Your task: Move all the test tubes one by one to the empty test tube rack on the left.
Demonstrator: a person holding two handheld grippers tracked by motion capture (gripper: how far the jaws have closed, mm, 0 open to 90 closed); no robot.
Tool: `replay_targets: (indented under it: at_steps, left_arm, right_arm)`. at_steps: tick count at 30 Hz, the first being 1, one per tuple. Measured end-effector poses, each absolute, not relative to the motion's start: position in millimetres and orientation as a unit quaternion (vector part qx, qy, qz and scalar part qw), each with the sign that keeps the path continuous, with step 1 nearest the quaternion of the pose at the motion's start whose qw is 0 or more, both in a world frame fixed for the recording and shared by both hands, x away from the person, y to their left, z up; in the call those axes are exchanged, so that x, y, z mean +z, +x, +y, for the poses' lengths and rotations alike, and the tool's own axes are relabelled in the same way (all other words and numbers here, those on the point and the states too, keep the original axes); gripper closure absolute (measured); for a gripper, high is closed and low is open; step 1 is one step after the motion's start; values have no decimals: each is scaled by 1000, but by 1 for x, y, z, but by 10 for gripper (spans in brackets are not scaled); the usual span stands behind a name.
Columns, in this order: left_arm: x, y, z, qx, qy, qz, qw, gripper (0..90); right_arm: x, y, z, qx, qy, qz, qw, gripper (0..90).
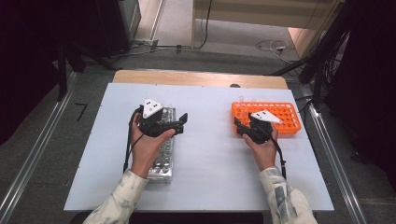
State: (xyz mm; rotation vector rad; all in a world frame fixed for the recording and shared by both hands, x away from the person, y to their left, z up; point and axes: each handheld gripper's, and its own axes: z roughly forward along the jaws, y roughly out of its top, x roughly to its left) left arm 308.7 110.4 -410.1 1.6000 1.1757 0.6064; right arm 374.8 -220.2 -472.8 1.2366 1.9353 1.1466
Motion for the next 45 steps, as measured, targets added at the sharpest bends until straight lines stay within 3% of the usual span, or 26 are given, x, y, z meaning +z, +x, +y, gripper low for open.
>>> replay_targets:
  at_steps: [22, 29, 45]
  left_arm:
    - [-411, 308, 106, 241, 669, 488, 507, 68]
    - [-411, 307, 107, 242, 668, 488, 507, 64]
    - [-411, 307, 106, 242, 669, 487, 506, 57]
  right_arm:
    - [-477, 387, -216, 422, 453, 729, 290, 592]
    - [-478, 387, -216, 420, 451, 732, 291, 724]
    - [-464, 383, -220, 433, 445, 727, 293, 729]
